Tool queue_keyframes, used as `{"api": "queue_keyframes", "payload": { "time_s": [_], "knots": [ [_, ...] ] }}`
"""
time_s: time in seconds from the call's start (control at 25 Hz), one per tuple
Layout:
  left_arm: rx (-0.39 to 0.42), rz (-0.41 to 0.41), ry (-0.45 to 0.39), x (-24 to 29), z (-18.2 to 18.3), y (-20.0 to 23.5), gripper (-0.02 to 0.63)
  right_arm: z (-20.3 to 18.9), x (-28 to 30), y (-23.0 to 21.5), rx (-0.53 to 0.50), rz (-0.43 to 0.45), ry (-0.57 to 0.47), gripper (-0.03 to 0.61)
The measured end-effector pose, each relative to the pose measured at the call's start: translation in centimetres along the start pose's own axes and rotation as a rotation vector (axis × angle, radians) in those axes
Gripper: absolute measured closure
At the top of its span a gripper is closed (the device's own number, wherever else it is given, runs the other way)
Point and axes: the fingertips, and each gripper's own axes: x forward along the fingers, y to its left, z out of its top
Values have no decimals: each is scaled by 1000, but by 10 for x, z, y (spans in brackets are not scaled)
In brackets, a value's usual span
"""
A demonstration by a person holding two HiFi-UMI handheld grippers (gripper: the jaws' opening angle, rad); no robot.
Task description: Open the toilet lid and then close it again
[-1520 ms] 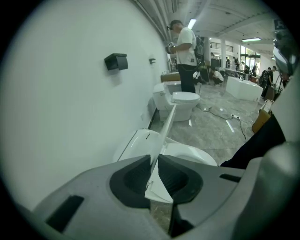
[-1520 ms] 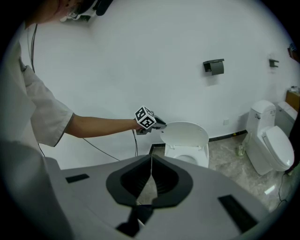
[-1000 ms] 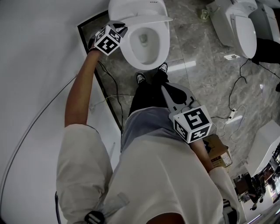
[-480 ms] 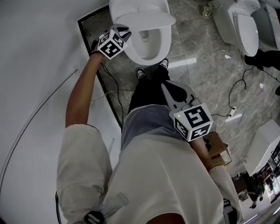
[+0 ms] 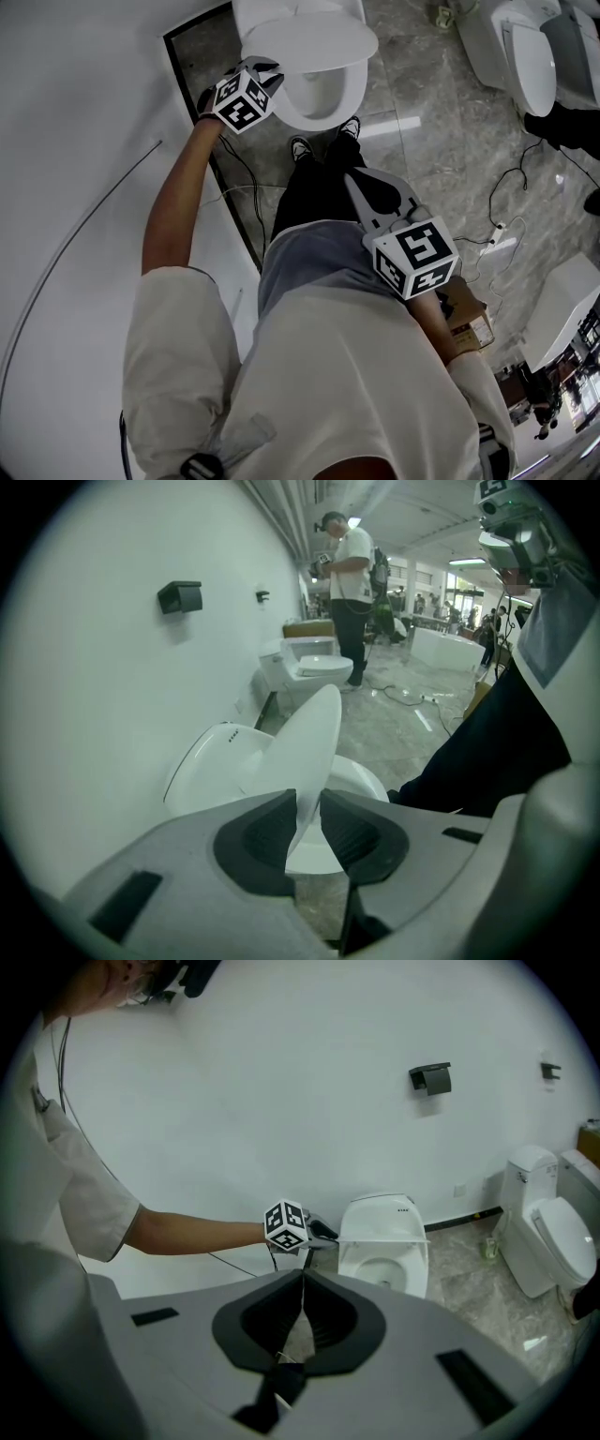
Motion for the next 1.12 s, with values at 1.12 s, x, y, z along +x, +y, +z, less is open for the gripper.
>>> {"api": "queue_keyframes", "payload": {
  "time_s": [1.12],
  "knots": [
    [124,-58,53,46,-39,-83,532,-18,19,2,5,4,94,568]
  ]
}}
